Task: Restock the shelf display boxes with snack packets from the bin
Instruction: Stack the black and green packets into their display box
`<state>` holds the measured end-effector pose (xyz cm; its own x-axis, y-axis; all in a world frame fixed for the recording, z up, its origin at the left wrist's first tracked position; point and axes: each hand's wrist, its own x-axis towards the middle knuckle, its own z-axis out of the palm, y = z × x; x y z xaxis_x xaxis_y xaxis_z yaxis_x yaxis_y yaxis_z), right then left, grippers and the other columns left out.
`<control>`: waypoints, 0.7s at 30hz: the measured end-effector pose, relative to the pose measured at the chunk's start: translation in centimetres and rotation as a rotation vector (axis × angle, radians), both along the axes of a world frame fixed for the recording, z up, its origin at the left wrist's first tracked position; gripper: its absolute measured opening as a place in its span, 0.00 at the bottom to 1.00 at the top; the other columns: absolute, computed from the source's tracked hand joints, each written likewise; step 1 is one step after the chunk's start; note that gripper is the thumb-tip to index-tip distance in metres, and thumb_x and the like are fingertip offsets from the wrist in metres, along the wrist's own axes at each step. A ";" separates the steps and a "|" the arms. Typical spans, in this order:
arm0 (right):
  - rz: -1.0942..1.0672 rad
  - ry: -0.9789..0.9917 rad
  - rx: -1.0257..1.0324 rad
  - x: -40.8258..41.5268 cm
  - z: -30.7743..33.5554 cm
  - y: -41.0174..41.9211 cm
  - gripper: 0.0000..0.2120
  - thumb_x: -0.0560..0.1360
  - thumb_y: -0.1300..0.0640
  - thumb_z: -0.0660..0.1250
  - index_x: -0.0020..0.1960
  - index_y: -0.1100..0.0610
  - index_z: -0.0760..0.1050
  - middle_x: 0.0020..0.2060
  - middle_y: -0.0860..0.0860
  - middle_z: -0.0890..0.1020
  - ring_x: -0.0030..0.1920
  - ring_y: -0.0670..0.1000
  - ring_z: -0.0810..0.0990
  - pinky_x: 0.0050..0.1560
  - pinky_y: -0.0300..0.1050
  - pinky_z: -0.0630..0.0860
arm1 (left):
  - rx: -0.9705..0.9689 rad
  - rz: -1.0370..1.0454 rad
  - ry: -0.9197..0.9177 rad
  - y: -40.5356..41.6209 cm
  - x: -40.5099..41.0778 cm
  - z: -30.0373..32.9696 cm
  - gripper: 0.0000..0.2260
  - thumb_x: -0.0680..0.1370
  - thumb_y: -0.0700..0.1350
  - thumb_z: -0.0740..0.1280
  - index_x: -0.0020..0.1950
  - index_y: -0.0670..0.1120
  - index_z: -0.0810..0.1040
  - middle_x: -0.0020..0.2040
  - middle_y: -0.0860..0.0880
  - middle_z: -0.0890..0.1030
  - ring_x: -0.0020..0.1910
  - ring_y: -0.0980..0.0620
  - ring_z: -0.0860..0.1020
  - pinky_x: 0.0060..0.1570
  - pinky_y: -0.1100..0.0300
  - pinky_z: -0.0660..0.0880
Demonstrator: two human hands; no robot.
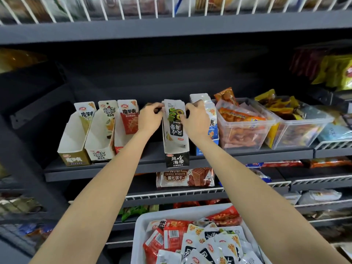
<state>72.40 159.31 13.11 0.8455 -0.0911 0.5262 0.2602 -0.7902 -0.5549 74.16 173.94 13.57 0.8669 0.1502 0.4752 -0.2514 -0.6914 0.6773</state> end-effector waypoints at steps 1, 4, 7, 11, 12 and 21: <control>-0.024 -0.002 -0.040 0.3 -0.3 -0.1 0.09 0.75 0.58 0.67 0.54 0.59 0.74 0.58 0.57 0.71 0.45 0.58 0.78 0.41 0.46 0.71 | -0.026 -0.004 0.034 -0.1 0.0 -0.1 0.14 0.77 0.40 0.64 0.61 0.48 0.79 0.60 0.45 0.79 0.58 0.48 0.77 0.57 0.57 0.72; -0.025 0.000 -0.046 0.5 -0.7 -0.1 0.15 0.75 0.59 0.67 0.60 0.57 0.72 0.60 0.56 0.70 0.47 0.58 0.79 0.43 0.47 0.73 | -0.055 -0.045 0.124 -0.5 -0.5 -0.5 0.21 0.78 0.42 0.64 0.71 0.50 0.70 0.67 0.47 0.74 0.65 0.51 0.72 0.62 0.59 0.68; 0.014 -0.068 0.042 -0.1 -1.1 -0.3 0.18 0.75 0.59 0.66 0.64 0.56 0.70 0.60 0.55 0.71 0.47 0.55 0.79 0.41 0.44 0.72 | -0.067 -0.096 0.166 -0.9 -1.6 -1.1 0.31 0.78 0.42 0.66 0.77 0.47 0.54 0.73 0.48 0.67 0.72 0.51 0.65 0.68 0.55 0.64; 0.139 -0.256 0.147 -2.5 -1.8 -1.1 0.13 0.76 0.60 0.65 0.60 0.57 0.74 0.54 0.54 0.76 0.41 0.46 0.76 0.39 0.39 0.74 | 0.040 -0.035 0.023 -1.2 -3.9 -1.9 0.29 0.78 0.44 0.66 0.76 0.45 0.58 0.73 0.46 0.66 0.71 0.49 0.65 0.68 0.53 0.65; 0.175 -0.294 0.161 -3.4 -2.0 -1.4 0.12 0.76 0.60 0.65 0.59 0.57 0.75 0.52 0.53 0.77 0.41 0.44 0.75 0.40 0.35 0.72 | 0.062 -0.024 -0.042 -1.2 -4.8 -2.2 0.26 0.78 0.44 0.66 0.75 0.46 0.62 0.71 0.47 0.69 0.70 0.49 0.67 0.66 0.54 0.66; 0.424 -0.019 0.166 -12.9 -7.5 -5.8 0.06 0.77 0.59 0.64 0.53 0.56 0.77 0.44 0.47 0.81 0.44 0.43 0.78 0.45 0.30 0.71 | 0.130 -0.010 -0.538 -1.5 -14.4 -6.0 0.10 0.78 0.45 0.60 0.47 0.43 0.80 0.39 0.57 0.75 0.40 0.57 0.73 0.43 0.66 0.64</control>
